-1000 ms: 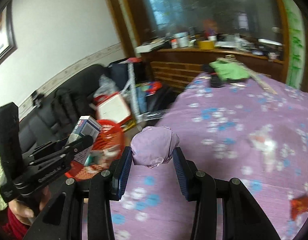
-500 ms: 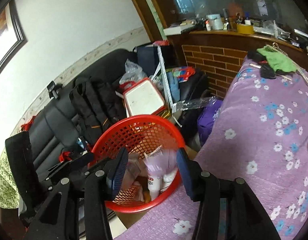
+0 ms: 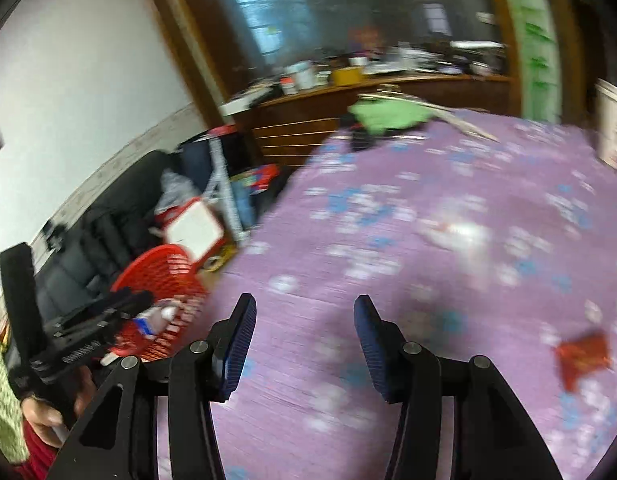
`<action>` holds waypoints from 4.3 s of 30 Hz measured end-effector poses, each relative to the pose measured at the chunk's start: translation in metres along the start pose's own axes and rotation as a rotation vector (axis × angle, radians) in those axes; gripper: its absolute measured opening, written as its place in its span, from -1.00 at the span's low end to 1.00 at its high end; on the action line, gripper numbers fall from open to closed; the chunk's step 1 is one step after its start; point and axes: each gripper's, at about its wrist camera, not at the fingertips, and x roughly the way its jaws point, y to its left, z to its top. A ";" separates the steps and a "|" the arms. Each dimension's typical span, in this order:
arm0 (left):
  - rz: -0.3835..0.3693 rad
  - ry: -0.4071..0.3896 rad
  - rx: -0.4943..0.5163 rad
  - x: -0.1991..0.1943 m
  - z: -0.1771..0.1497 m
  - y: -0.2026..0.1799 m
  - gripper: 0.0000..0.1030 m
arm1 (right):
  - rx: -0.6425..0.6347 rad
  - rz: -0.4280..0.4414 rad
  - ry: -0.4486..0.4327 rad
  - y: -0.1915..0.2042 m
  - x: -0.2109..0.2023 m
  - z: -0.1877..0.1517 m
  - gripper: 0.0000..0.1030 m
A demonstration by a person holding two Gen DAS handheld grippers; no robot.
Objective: Collect trash
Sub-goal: 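Move both open tools back over the table, then grasp the red snack packet with the right tool while the left tool reaches the white plastic bag, then grasp the white plastic bag with the left tool while the right tool holds the snack packet, then carry the plastic bag with the left tool while the right tool carries the snack packet to the basket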
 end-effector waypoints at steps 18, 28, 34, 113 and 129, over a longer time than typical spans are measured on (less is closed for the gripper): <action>-0.167 0.089 0.229 0.037 0.003 -0.163 0.22 | 0.437 -0.245 0.121 -0.194 -0.044 -0.033 0.06; -0.160 0.167 0.189 0.068 0.024 -0.171 0.22 | 0.340 -0.405 0.196 -0.201 0.000 -0.014 0.06; -0.167 0.244 0.049 0.099 0.041 -0.179 0.26 | 0.205 -0.447 0.185 -0.181 -0.001 -0.028 0.09; -0.036 -0.012 0.153 0.096 0.001 -0.165 -0.48 | -0.027 -0.225 -0.058 -0.084 0.017 -0.012 -0.28; -0.023 -0.017 0.152 0.095 0.001 -0.164 -0.48 | -0.031 -0.238 -0.058 -0.084 0.019 -0.013 -0.28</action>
